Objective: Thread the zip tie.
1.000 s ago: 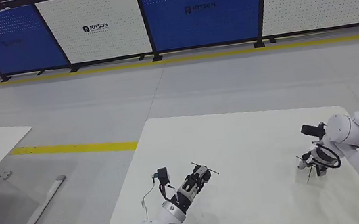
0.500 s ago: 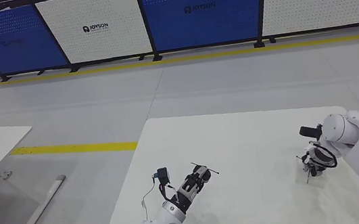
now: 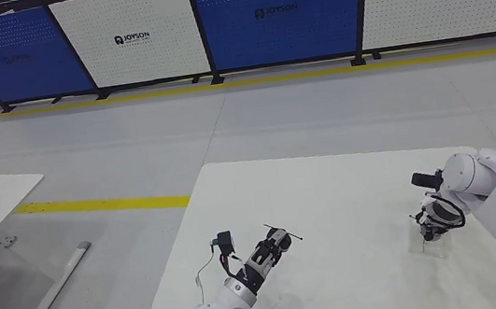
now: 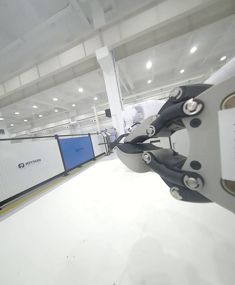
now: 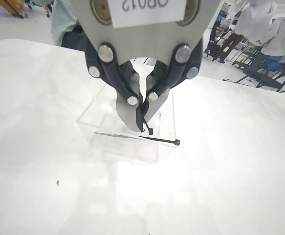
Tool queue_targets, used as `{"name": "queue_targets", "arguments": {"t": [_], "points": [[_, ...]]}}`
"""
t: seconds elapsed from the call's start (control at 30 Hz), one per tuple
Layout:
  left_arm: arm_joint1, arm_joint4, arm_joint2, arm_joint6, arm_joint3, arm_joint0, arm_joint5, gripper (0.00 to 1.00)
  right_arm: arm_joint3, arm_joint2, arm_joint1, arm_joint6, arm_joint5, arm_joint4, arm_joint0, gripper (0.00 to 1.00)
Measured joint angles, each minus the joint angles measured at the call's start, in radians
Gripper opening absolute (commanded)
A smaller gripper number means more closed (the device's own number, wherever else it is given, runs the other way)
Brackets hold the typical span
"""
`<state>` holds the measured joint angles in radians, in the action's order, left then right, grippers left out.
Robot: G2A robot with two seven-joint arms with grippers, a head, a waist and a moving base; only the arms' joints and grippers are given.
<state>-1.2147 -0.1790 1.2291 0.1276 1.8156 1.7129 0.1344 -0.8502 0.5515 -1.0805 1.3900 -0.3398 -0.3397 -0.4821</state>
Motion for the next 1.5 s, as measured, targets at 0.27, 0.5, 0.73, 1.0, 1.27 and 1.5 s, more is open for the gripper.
{"name": "queue_targets", "arguments": {"t": [0.27, 0.5, 0.73, 1.0, 1.27, 1.5], "points": [[0.0, 0.0, 0.0, 0.0, 0.0, 0.0, 0.0, 0.0, -0.092, 0.1, 0.058, -0.036, 0.0, -0.006, -0.05, 0.0], [0.0, 0.0, 0.0, 0.0, 0.0, 0.0, 0.0, 0.0, -0.261, 0.233, 0.122, -0.102, 0.0, -0.046, -0.16, 0.0], [0.0, 0.0, 0.0, 0.0, 0.0, 0.0, 0.0, 0.0, -0.265, 0.238, 0.124, -0.107, 0.0, -0.047, -0.164, 0.0], [0.0, 0.0, 0.0, 0.0, 0.0, 0.0, 0.0, 0.0, -0.265, 0.238, 0.124, -0.107, 0.0, -0.047, -0.164, 0.0], [0.0, 0.0, 0.0, 0.0, 0.0, 0.0, 0.0, 0.0, -0.278, 0.25, 0.125, -0.154, 0.01, -0.038, -0.185, 0.0], [0.0, 0.0, 0.0, 0.0, 0.0, 0.0, 0.0, 0.0, -0.402, 0.404, 0.172, -0.264, 0.165, 0.052, -0.305, 0.0]]}}
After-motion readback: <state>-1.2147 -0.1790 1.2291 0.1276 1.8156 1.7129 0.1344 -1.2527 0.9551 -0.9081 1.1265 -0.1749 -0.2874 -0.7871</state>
